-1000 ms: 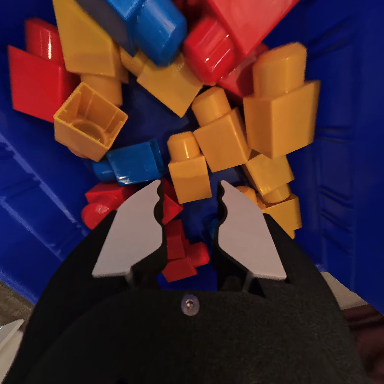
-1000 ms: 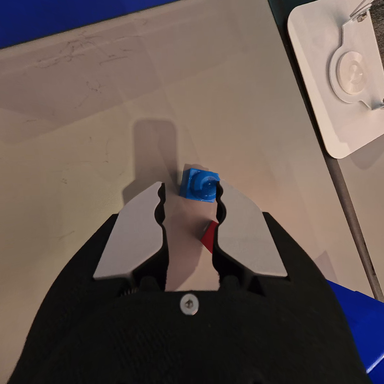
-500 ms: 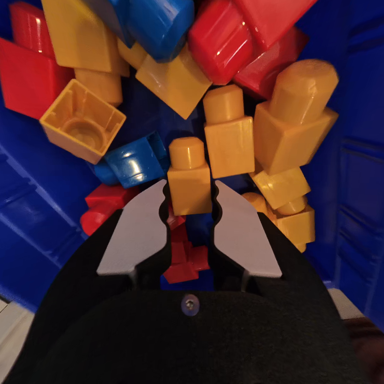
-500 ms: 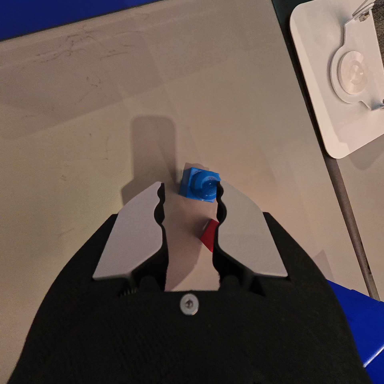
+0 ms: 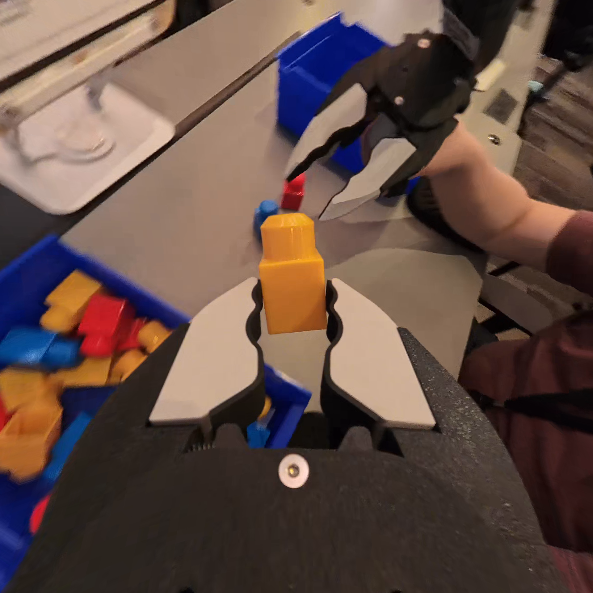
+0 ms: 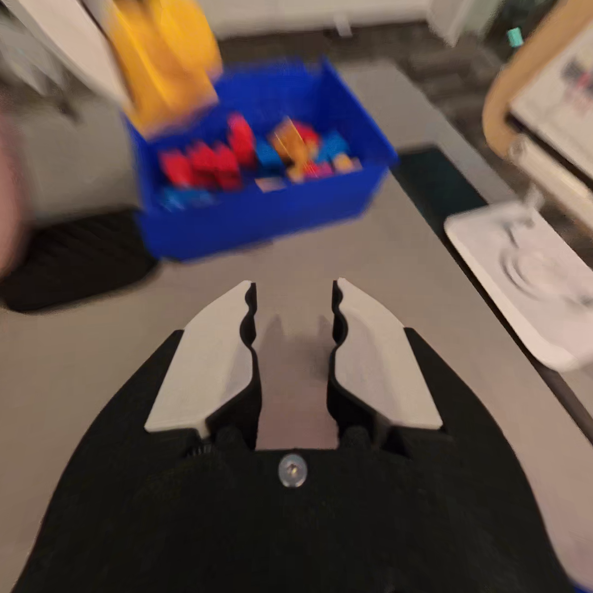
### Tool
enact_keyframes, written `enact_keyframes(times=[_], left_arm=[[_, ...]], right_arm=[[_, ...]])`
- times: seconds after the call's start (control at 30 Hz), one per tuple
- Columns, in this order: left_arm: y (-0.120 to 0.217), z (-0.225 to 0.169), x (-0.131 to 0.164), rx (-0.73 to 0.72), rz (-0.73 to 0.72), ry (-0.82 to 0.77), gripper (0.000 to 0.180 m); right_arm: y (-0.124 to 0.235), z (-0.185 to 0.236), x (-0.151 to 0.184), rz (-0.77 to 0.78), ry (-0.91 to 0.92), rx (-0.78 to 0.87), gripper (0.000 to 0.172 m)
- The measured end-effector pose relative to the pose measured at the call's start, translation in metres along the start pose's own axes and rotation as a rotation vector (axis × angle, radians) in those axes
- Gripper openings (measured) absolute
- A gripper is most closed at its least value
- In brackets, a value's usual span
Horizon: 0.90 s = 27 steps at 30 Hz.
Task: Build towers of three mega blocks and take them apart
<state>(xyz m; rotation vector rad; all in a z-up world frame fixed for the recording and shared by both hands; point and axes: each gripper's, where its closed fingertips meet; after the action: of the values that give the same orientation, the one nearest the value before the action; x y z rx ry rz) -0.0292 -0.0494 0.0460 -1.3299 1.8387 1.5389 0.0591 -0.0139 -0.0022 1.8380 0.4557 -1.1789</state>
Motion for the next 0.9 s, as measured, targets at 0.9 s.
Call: enact_keyframes(times=[0.9], left_arm=[[-0.097, -0.046, -0.045, 0.118, -0.100, -0.420, 0.041]], right_arm=[[0.074, 0.032, -0.066, -0.381, -0.064, -0.293, 0.030]])
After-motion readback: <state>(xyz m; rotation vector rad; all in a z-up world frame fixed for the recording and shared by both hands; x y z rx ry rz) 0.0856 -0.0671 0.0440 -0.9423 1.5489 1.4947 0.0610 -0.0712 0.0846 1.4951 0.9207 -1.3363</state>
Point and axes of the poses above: each gripper's, where its closed fingertips meet, y back along the fingers, x out of its underside, z = x × y across the jaws, and after that the axes turned 13 degrees about x, right-handed
